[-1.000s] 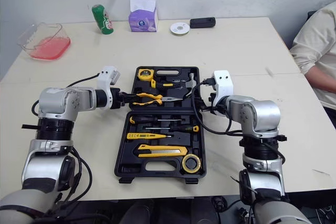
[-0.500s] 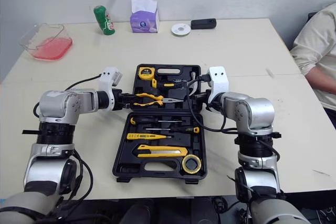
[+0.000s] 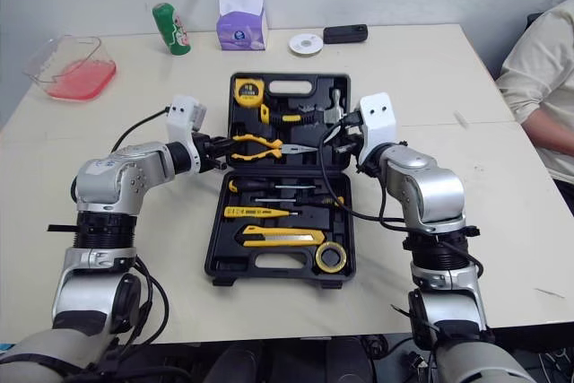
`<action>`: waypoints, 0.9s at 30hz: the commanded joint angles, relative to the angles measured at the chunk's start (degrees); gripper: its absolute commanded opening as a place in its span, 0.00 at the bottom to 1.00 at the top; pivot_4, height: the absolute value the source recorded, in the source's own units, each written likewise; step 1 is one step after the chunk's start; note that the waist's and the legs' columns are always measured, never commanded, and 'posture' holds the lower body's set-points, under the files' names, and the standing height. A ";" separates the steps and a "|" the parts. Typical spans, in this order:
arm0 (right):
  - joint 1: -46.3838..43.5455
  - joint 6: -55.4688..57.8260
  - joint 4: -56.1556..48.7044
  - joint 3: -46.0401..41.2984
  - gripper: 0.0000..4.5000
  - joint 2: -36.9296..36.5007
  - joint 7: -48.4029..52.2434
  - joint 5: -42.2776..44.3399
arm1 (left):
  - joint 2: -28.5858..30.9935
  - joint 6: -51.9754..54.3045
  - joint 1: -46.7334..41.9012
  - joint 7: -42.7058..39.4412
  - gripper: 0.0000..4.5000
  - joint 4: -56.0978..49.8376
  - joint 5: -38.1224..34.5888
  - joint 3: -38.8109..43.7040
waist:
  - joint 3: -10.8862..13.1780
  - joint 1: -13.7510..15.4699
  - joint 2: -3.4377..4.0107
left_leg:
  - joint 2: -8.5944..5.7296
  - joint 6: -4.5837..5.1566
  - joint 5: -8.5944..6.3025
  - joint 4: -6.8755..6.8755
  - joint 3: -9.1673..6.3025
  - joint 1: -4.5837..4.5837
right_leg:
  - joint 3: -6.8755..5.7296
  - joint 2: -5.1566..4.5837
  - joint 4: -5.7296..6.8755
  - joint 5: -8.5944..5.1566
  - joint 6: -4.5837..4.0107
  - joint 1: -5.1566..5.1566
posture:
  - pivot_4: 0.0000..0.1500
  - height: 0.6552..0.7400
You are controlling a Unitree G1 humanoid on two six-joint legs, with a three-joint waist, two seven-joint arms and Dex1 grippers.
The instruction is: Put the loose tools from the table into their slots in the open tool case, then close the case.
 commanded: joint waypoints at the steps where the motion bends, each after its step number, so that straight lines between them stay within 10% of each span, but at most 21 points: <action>1: -0.31 -15.01 -2.70 4.11 0.00 -4.36 5.36 -4.72 | 2.96 -11.52 -1.29 -3.49 0.05 -3.18 3.19 -2.15 | 0.00 -0.28 0.00 | 0.00 0.00 0.00 -0.02 0.03 0.00 | -0.01 0.00 0.00 0.00 0.00 -0.04 | 1.00 1.00; 10: 16.04 -60.49 -1.07 12.23 0.00 -15.67 8.94 -21.68 | 6.31 -37.74 13.06 -1.74 0.00 -5.76 15.00 -7.92 | -0.02 -0.83 -0.02 | 0.00 0.15 -0.08 -0.15 0.28 0.23 | -0.17 -0.08 -0.08 0.07 -0.08 -0.09 | 1.00 1.00; 17: 23.05 -71.41 -3.93 8.23 0.00 -18.78 9.64 -21.17 | 8.58 -34.51 23.97 -0.46 0.00 -18.07 11.98 -1.22 | -0.02 -0.59 -0.03 | 0.05 0.13 -0.07 -0.14 0.27 0.65 | 0.00 -0.01 -0.40 0.40 -0.09 0.25 | 1.00 1.00; 24: 43.31 -41.10 -27.05 -14.61 0.81 -36.41 32.69 16.58 | 25.10 -5.73 44.71 -23.13 0.77 -32.94 -16.91 25.21 | 0.03 0.30 0.04 | 0.38 0.14 -0.18 -0.32 0.10 0.66 | 0.17 0.04 -0.61 0.42 -0.15 0.33 | 1.00 1.00; 27: 53.50 -31.11 -28.20 -27.02 0.81 -40.35 40.61 25.65 | 31.70 -2.65 52.56 -31.13 0.77 -29.16 -19.56 34.55 | 0.07 1.74 0.04 | 0.47 0.19 -0.25 -0.41 -0.07 0.87 | 0.07 0.05 -1.45 0.53 -0.24 0.90 | 1.00 1.00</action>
